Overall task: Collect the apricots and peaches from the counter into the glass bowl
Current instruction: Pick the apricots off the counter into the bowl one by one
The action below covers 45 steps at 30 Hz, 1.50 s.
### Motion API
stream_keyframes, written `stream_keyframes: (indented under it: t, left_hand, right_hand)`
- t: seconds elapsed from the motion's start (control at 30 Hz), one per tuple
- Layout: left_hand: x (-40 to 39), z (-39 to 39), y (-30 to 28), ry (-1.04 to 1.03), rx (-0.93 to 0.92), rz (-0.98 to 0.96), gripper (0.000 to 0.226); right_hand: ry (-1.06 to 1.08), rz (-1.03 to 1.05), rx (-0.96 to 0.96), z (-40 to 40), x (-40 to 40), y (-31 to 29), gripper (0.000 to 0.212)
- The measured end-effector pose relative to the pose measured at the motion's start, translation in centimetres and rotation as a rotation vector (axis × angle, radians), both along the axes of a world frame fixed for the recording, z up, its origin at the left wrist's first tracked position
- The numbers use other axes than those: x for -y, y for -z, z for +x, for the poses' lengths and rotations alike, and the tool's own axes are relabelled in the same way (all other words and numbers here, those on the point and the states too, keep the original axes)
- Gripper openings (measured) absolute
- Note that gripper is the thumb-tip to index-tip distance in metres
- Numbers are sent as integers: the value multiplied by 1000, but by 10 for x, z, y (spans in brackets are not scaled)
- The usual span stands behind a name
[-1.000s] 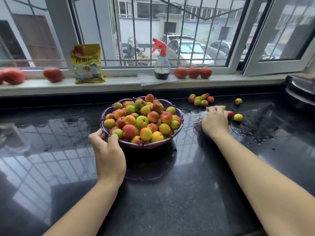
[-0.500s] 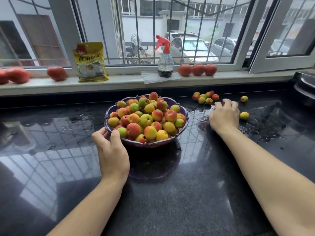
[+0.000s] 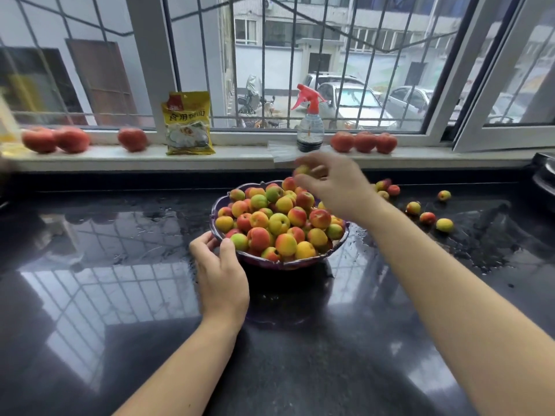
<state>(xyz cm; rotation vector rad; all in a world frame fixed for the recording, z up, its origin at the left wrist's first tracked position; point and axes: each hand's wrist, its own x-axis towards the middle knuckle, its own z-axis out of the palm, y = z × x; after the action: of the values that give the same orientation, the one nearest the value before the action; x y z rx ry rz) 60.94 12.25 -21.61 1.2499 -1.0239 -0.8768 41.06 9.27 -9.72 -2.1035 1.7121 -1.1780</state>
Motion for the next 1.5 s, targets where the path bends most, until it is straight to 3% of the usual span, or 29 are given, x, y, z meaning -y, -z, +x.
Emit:
stream_keyframes:
  t: [0.23,0.37,0.5,0.73,0.9,0.97,1.03,1.13,1.27,1.37,1.5]
  left_hand:
    - [-2,2,-1,6,-19,-32,19]
    - [0,4,1,18,-19,-33,24]
    - [-1,1,1,34,101,-30,54]
    - [-3,-2,1,90,201,-29,56]
    - [-5,-9,7,156,371,-30,57]
    - [-5,-13,1,187,375,-41,54]
    - [6,-18,-9,89,297,-67,49]
    - [42,-20,-19,-106,4,-3,48]
    - [62,-25,-8,-40,-376,-8,50]
    - [63,-25,-3,25,-445,-27,50]
    - [66,-22,-3,48,-456,-33,46]
  right_hand:
    - [-22,112,-325,41,15,15,27]
    - [94,-76,-135,25,5,14,19]
    - [380,-154,102,-22,0,30,17]
    - [593,-6,52,-76,-6,110,22]
    - [702,83,119,-100,1,105,31]
    - [671,143,62,-104,7,100,32]
    - [644,205,-15,-110,13,98,34]
    - [639,284,-88,-127,26,96,43]
    - [607,376,-304,-142,57,99,63]
    - [631,383,-549,-152,88,105,64]
    - [691,347,-652,-162,115,114,50]
